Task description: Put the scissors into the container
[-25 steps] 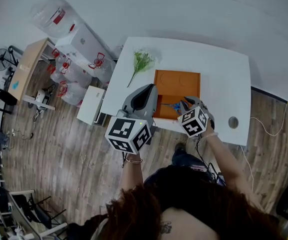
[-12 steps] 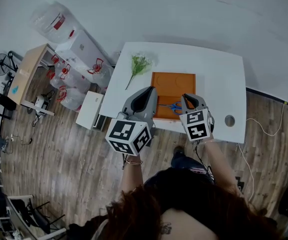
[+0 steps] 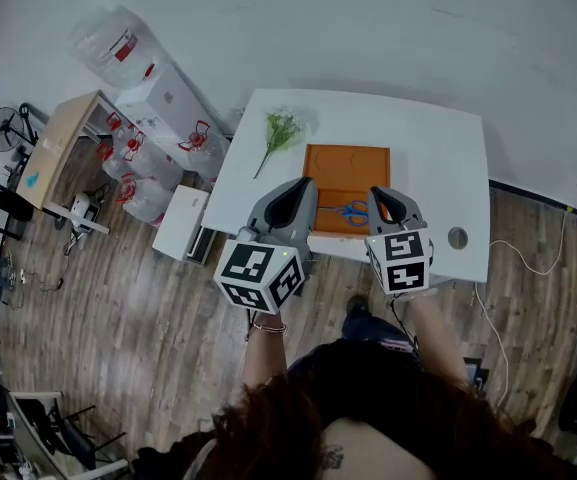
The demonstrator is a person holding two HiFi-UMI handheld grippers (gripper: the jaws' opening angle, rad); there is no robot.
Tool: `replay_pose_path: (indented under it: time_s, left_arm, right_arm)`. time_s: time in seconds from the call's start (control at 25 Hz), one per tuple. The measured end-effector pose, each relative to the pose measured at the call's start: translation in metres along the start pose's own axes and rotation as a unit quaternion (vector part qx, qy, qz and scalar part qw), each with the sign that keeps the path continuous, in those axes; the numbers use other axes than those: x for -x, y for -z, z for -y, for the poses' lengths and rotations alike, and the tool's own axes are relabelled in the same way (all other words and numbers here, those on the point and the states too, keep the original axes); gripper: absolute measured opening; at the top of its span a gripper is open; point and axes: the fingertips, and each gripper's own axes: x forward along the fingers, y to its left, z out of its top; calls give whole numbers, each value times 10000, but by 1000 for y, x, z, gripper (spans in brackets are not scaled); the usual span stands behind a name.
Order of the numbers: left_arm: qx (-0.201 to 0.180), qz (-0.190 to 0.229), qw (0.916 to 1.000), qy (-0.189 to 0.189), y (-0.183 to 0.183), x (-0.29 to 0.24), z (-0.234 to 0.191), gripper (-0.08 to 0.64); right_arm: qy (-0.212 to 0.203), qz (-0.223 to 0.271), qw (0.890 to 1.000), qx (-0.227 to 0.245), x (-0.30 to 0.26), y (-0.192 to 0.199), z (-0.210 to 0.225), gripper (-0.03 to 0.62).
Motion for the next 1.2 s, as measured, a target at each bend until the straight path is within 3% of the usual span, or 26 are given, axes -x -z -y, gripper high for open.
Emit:
replay_pose_path:
  time_s: [0.68,1.2]
  left_arm:
    - [-5,45,10000,25,4,55,14,21]
    - [-44,108,9999,118,-2,60,15,20]
  right_arm:
    - [172,911,9957,97,69,-40,-24,-2]
    - [191,991,9948,147,85,-55,-27,-2]
